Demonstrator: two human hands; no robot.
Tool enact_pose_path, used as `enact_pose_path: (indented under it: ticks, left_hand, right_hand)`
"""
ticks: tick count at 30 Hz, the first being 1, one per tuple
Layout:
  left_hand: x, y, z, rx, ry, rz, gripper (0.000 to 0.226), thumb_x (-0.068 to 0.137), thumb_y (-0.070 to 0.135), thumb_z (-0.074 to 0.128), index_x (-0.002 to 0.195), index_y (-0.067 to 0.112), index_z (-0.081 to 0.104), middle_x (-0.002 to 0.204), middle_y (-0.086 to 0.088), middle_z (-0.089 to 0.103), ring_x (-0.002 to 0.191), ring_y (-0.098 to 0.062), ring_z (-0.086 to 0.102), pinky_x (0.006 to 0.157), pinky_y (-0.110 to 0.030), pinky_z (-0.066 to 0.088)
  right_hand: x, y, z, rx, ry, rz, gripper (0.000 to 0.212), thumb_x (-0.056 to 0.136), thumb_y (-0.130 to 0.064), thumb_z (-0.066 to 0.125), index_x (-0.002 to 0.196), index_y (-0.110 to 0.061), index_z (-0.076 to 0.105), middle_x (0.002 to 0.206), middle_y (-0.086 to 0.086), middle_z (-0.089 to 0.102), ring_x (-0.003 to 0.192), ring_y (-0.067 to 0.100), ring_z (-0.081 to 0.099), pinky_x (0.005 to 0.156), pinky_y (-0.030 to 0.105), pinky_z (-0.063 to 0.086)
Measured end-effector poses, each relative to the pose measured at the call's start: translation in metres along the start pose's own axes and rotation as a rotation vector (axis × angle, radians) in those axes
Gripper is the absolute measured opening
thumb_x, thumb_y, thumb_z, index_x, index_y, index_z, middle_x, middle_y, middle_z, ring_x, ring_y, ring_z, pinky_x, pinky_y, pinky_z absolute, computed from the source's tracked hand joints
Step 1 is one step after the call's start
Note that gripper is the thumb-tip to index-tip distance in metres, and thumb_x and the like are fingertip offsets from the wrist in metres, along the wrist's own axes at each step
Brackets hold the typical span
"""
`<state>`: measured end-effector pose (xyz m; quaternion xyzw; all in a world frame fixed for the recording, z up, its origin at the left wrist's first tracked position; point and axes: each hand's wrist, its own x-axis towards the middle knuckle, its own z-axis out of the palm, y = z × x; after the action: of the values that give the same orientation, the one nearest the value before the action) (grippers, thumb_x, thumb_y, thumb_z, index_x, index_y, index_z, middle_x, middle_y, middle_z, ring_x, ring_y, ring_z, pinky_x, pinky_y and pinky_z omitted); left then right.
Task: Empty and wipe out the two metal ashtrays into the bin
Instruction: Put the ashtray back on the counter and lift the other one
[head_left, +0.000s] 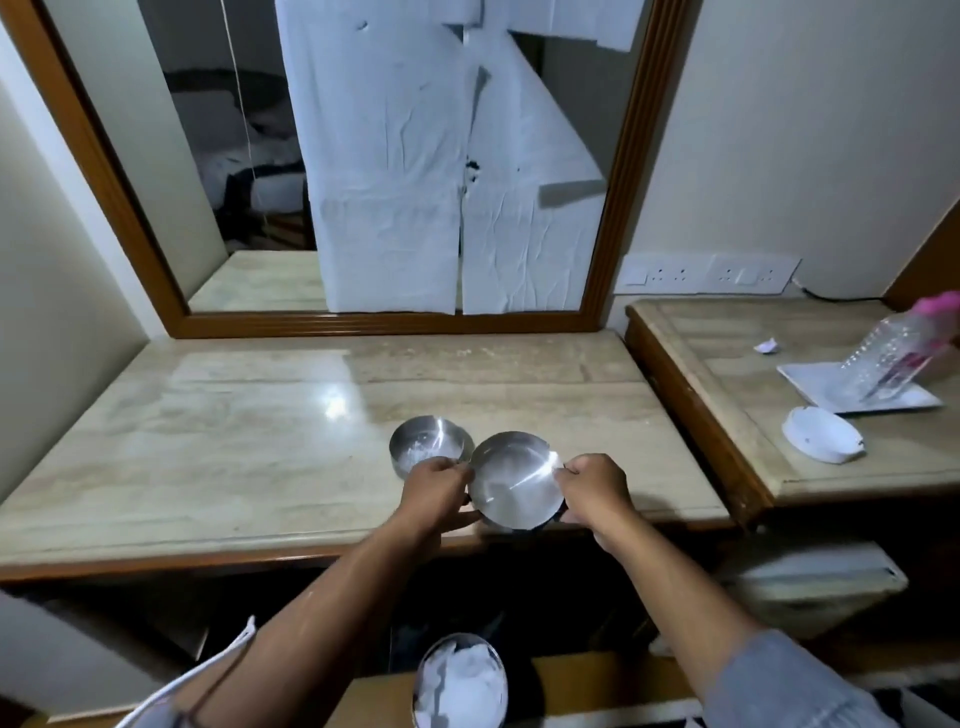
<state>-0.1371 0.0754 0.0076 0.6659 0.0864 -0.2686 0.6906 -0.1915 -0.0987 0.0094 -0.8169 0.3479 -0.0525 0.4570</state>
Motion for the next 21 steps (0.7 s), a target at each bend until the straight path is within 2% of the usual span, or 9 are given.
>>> enact_pose_path:
  ticks: [2, 4, 7, 10, 12, 15, 18, 21]
  left_hand:
    - [0.017, 0.008, 0.01, 0.005, 0.015, -0.009, 0.024, 0.089, 0.005, 0.054, 0.11, 0.0, 0.065, 0.094, -0.012, 0.063, 0.08, -0.024, 0.061, 0.046, -0.022, 0.054]
    - [0.036, 0.012, 0.021, 0.012, 0.038, -0.021, 0.027, 0.087, 0.005, 0.054, 0.111, -0.001, 0.065, 0.095, -0.013, 0.063, 0.083, -0.025, 0.061, 0.048, -0.023, 0.055]
    - [0.059, 0.012, 0.039, 0.009, 0.085, -0.041, 0.014, 0.086, 0.002, 0.051, 0.091, 0.003, 0.064, 0.088, -0.012, 0.061, 0.086, -0.029, 0.061, 0.055, -0.028, 0.055]
    - [0.083, 0.011, 0.054, 0.021, 0.132, -0.07, 0.012, 0.088, 0.002, 0.051, 0.082, 0.008, 0.061, 0.087, -0.012, 0.059, 0.087, -0.031, 0.061, 0.061, -0.031, 0.055]
    - [0.098, 0.006, 0.059, 0.058, 0.138, -0.094, 0.007, 0.085, 0.005, 0.055, 0.088, 0.006, 0.062, 0.089, -0.016, 0.063, 0.086, -0.031, 0.062, 0.068, -0.037, 0.057]
    - [0.124, -0.004, 0.062, 0.14, 0.143, -0.12, 0.022, 0.066, 0.014, 0.054, 0.082, 0.003, 0.065, 0.085, -0.022, 0.065, 0.083, -0.034, 0.063, 0.076, -0.049, 0.059]
    - [0.137, -0.009, 0.063, 0.133, 0.142, -0.11, 0.035, 0.063, 0.014, 0.052, 0.086, -0.008, 0.067, 0.075, -0.016, 0.059, 0.075, -0.032, 0.06, 0.066, -0.042, 0.052]
    - [0.141, -0.011, 0.068, 0.138, 0.133, -0.117, 0.028, 0.061, 0.015, 0.057, 0.08, -0.004, 0.066, 0.08, -0.015, 0.061, 0.084, -0.03, 0.062, 0.072, -0.04, 0.052]
  right_hand:
    - [0.021, -0.007, -0.004, -0.011, -0.015, -0.013, 0.029, 0.084, -0.005, 0.051, 0.058, -0.011, 0.038, 0.058, 0.005, 0.038, 0.04, 0.018, 0.048, 0.055, 0.041, 0.063]
    - [0.045, -0.011, -0.005, -0.019, -0.034, -0.013, 0.024, 0.084, -0.004, 0.05, 0.06, -0.008, 0.045, 0.061, 0.008, 0.048, 0.05, 0.024, 0.058, 0.056, 0.042, 0.063]
    - [0.077, -0.008, 0.0, -0.064, -0.053, -0.005, 0.023, 0.084, -0.003, 0.047, 0.061, -0.004, 0.053, 0.076, 0.013, 0.061, 0.066, 0.035, 0.069, 0.057, 0.042, 0.063]
    - [0.111, -0.001, 0.008, -0.129, -0.099, 0.025, 0.02, 0.084, -0.005, 0.047, 0.08, 0.001, 0.065, 0.089, 0.014, 0.067, 0.068, 0.035, 0.07, 0.057, 0.04, 0.063]
    - [0.128, 0.005, 0.015, -0.166, -0.12, 0.052, 0.02, 0.084, -0.005, 0.047, 0.088, 0.001, 0.066, 0.092, 0.017, 0.069, 0.07, 0.035, 0.071, 0.059, 0.042, 0.063]
    - [0.148, 0.014, 0.025, -0.183, -0.142, 0.104, 0.018, 0.086, -0.005, 0.048, 0.093, 0.001, 0.064, 0.095, 0.018, 0.067, 0.075, 0.036, 0.07, 0.061, 0.044, 0.063]
    - [0.163, 0.022, 0.032, -0.183, -0.137, 0.136, 0.017, 0.086, -0.004, 0.048, 0.096, 0.001, 0.062, 0.094, 0.016, 0.065, 0.075, 0.036, 0.07, 0.064, 0.045, 0.063]
    - [0.173, 0.029, 0.037, -0.199, -0.122, 0.137, 0.015, 0.084, -0.004, 0.048, 0.09, 0.001, 0.061, 0.097, 0.018, 0.066, 0.076, 0.037, 0.068, 0.066, 0.047, 0.063]
